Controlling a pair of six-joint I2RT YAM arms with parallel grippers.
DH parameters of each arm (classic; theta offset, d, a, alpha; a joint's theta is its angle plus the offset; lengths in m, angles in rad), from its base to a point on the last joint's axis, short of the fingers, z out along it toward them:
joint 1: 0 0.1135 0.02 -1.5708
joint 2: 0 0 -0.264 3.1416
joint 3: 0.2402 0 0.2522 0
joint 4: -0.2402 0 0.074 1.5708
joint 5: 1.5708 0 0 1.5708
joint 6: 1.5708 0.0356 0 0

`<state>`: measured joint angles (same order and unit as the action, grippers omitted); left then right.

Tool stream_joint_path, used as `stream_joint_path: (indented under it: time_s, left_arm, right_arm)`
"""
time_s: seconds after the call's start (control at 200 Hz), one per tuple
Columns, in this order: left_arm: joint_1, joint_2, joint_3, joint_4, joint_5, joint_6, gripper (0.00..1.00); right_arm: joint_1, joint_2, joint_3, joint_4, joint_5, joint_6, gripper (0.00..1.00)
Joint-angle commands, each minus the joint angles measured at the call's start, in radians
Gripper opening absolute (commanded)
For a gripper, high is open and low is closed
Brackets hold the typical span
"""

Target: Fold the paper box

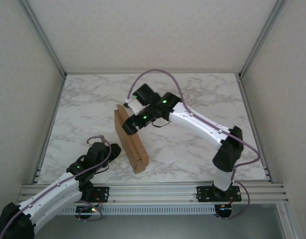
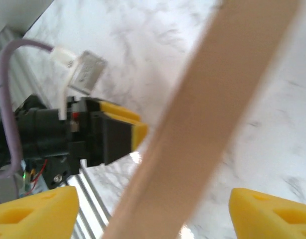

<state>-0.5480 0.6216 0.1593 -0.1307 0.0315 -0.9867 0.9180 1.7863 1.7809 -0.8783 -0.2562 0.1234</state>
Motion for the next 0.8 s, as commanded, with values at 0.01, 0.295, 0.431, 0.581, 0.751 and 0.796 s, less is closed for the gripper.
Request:
stream_joint_path:
  time_s: [0.01,0.295,0.431,0.581,0.751,0.796]
  left_arm:
    - [0.008,0.039,-0.018,0.062,-0.015,0.026,0.39]
    - [0.007,0.192,0.035,0.137,-0.002,0.058,0.37]
    - [0.007,0.166,0.037,0.133,-0.005,0.052,0.36]
    - [0.007,0.153,0.037,0.124,-0.001,0.058,0.36]
    - [0.007,0.149,0.042,0.127,0.002,0.060,0.36]
    - [0.006,0.151,0.045,0.130,0.002,0.060,0.36]
  right_arm:
    - [-0.099,0.011,-0.080,0.031,0.112,0.057,0.84]
    - [-0.108,0.100,-0.063,0.143,-0.223,0.153,0.97]
    - [-0.098,0.090,-0.053,0.126,-0.226,0.152,0.97]
    - [-0.058,0.100,-0.028,0.093,-0.213,0.146,0.97]
    - [0.001,0.135,0.041,0.020,-0.146,0.134,0.97]
    - [0.015,0.148,0.062,-0.004,-0.118,0.127,0.97]
